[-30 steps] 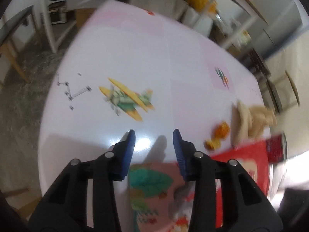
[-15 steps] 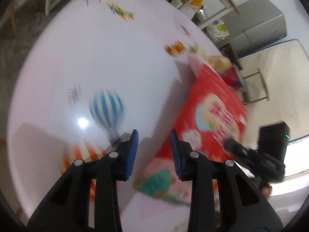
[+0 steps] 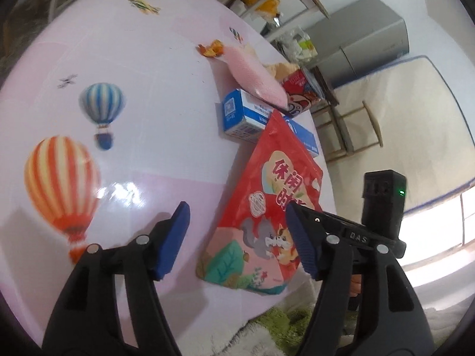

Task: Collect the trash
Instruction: 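Grasp the red snack bag with the left tool and lift it, then grasp the pink mesh sponge with the right tool while the left tool holds the bag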

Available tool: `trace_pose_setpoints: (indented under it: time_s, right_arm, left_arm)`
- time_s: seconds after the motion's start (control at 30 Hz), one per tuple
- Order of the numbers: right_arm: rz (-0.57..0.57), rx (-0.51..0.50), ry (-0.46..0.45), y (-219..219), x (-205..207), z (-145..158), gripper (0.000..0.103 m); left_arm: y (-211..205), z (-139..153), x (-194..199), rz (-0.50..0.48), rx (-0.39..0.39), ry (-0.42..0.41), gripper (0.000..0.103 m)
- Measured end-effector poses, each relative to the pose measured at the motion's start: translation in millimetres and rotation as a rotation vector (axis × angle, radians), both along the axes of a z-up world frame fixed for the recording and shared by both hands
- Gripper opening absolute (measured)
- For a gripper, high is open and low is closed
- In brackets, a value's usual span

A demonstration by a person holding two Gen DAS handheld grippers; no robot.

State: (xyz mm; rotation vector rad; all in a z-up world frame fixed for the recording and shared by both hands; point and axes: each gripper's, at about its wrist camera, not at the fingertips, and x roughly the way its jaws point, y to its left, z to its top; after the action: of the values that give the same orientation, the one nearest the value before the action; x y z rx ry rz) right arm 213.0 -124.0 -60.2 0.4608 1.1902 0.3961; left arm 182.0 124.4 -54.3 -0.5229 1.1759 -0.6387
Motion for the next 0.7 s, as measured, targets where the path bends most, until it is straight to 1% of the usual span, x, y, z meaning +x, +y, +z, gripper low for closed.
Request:
trace_pose_setpoints:
  time_s: [0.1,0.17,0.27,0.4,0.47,0.53,0.57,0.63,0.7]
  right_arm:
    - [0.034,-0.019,-0.044,7,3,4,0.009]
    - [0.06,-0.039,-0.059,9,0,5,0.009]
    - [0.085,-0.057,-0.079,12,-6,6,0.009]
    - [0.088,-0.05,-0.077,8,-12,4,0.009]
    - [0.083,-0.063,-0.077,8,-10,3,0.009]
    - [0.074,-0.049,-0.082,6,-11,3,0.009]
    - [0.069,-0.04,-0.088,4,-10,3,0.009]
    - [0.062,-0.024,-0.098,3,-11,4,0.009]
    - [0.057,-0.018,-0.109,0,-12,6,0.009]
  left_arm:
    - [-14,-11,15,-0.042,0.0,0.046,0.064]
    - [-20,-16,19,-0.062,-0.018,0.072,0.064]
    - [-28,-18,22,-0.08,-0.039,0.081,0.063]
    - [-35,-20,22,-0.087,-0.055,0.099,0.06]
    - [-38,-18,20,-0.09,-0.057,0.092,0.055]
    - [-37,-16,16,-0.086,-0.042,0.077,0.043]
    - [-37,-14,14,-0.084,-0.027,0.066,0.039]
    - [-35,-11,10,-0.078,0.014,0.038,0.023]
    - [-34,-7,7,-0.072,0.052,0.012,0.013]
